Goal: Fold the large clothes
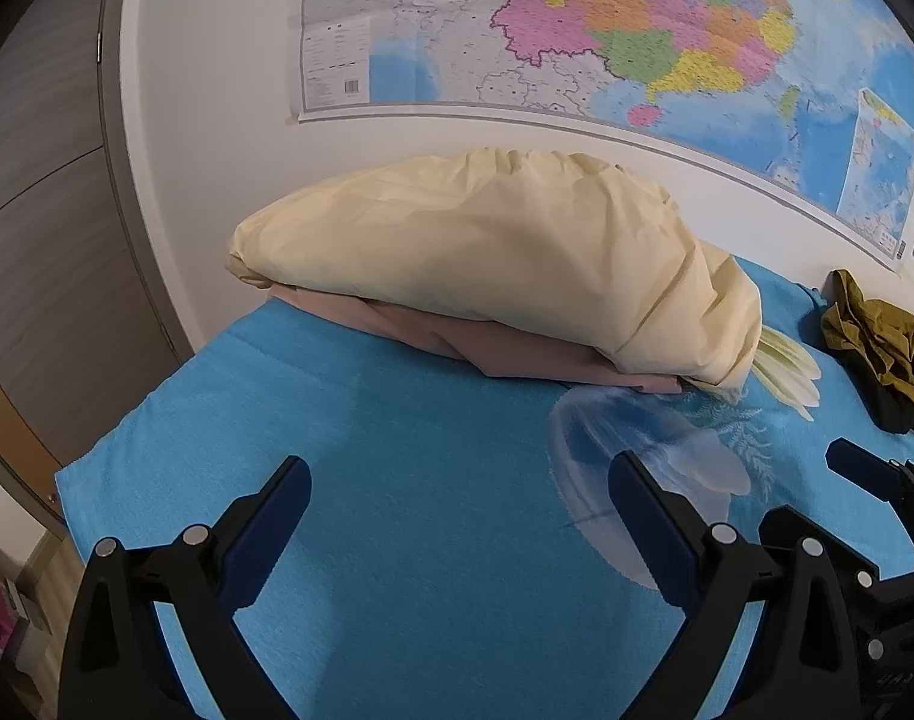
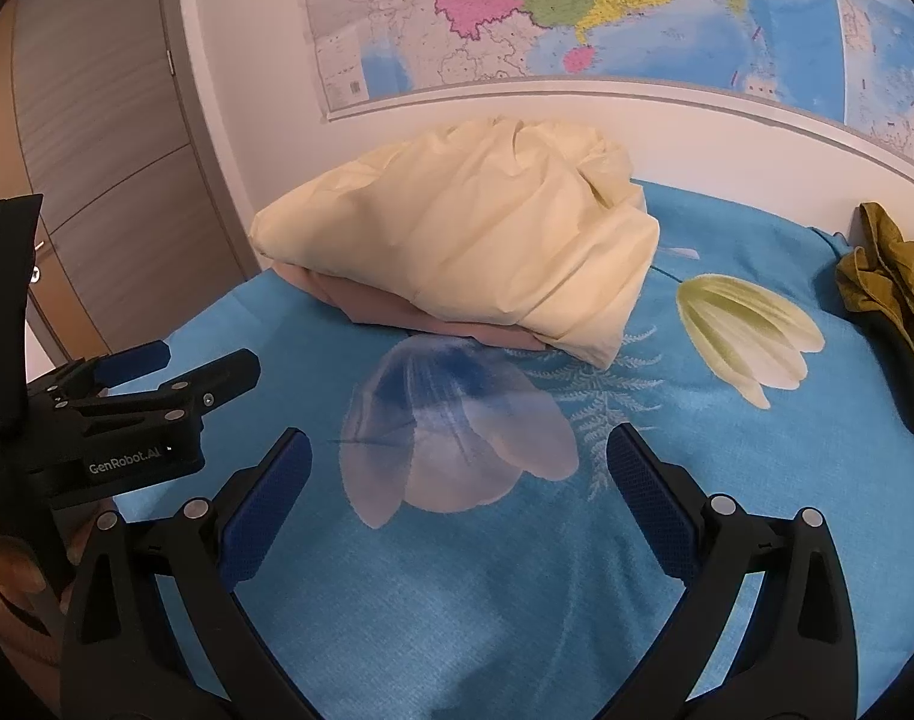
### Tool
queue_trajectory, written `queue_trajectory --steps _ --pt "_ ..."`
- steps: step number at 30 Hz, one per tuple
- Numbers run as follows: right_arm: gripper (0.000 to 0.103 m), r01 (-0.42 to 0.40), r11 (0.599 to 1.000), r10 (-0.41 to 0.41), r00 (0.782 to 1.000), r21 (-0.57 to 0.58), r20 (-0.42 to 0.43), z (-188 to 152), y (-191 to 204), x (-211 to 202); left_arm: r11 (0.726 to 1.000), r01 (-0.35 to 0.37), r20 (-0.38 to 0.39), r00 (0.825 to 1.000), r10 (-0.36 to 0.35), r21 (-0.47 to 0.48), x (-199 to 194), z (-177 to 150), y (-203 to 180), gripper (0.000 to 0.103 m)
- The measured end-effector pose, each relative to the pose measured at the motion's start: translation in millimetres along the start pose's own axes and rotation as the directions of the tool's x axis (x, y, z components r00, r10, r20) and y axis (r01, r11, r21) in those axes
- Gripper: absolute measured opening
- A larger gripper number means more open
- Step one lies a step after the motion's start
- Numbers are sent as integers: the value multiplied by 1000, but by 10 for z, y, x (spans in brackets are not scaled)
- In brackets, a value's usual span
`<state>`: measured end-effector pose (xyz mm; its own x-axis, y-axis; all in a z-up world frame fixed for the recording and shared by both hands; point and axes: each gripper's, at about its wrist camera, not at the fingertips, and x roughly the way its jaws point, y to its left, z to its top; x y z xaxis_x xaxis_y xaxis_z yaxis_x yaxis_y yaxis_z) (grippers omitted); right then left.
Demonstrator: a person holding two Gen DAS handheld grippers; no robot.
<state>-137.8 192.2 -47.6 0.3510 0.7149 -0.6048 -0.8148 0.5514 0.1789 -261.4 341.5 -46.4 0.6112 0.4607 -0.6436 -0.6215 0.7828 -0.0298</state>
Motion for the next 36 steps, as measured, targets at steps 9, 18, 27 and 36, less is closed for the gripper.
queue_trajectory --steps 9,18,27,36 --pt "97 2 1000 -2 1000 5 1 0 -12 1 1000 -6 2 1000 6 7 -2 -13 -19 96" --pt "97 3 1000 -3 1000 7 0 0 -15 2 1000 1 1 1000 -1 11 13 0 -30 96" --pt "97 3 1000 -3 1000 10 -3 0 -23 -1 1000 3 3 1000 -3 11 15 -5 -34 96" --pt "97 6 1000 -6 1000 11 -5 2 -26 2 1000 6 1 1000 -6 12 27 -6 -47 96"
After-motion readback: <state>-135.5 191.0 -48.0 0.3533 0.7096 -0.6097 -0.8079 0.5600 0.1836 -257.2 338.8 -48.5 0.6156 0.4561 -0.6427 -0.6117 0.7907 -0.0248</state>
